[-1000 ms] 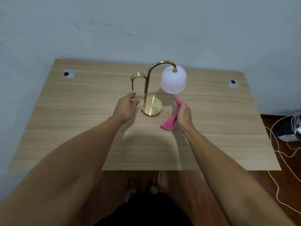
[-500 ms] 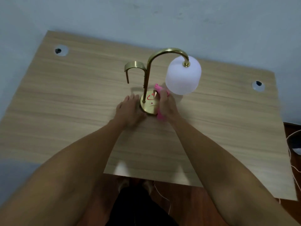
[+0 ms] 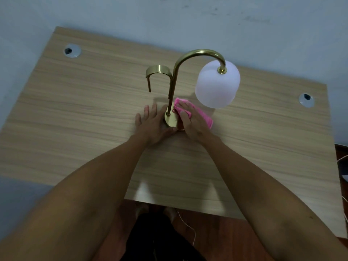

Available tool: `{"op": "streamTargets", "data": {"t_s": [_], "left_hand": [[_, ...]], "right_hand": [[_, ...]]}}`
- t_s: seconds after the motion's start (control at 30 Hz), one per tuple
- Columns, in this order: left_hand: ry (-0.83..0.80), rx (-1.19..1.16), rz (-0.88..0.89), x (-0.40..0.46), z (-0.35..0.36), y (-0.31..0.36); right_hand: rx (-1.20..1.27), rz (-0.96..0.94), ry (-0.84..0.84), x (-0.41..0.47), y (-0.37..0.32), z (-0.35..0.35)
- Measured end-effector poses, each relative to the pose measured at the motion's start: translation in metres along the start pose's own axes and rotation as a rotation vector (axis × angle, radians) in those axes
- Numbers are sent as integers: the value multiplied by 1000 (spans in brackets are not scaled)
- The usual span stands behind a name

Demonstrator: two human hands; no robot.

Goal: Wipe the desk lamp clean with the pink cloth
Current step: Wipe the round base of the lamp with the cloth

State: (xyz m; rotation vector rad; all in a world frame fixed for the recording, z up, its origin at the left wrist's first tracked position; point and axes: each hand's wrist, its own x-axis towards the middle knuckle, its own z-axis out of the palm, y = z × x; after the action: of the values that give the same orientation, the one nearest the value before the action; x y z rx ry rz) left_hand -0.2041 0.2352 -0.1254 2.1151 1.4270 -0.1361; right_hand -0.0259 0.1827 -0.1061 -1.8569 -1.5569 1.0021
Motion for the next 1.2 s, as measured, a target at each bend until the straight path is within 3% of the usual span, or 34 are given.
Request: {"op": "streamTargets", "data": {"t_s": [0.2, 0.4, 0.53, 0.7, 0.83, 1.0, 1.13, 1.2], "left_hand": [[-29, 1, -3, 3, -2, -1], [-60, -26, -17, 4, -4, 1], [-70, -36, -15, 3, -6, 1], [-102, -23, -25, 5, -7, 4], [-129, -25, -38, 7, -10, 4], [-145, -40, -32, 10, -11, 5], [-172, -38, -33, 13, -14, 4], [-181, -44, -31, 14, -14, 4]], "right_hand": [[-10, 1, 5, 1, 4, -6], [-102, -51, -130, 4, -6, -6], [-145, -45, -33, 9, -7, -21], [-208, -103, -175, 8, -1, -11], [-205, -64, -53, 6, -1, -28], [-212, -122, -173, 1, 5, -15], [-250, -56, -68, 2, 3, -32], [-225, -41, -109, 3, -4, -23]]}}
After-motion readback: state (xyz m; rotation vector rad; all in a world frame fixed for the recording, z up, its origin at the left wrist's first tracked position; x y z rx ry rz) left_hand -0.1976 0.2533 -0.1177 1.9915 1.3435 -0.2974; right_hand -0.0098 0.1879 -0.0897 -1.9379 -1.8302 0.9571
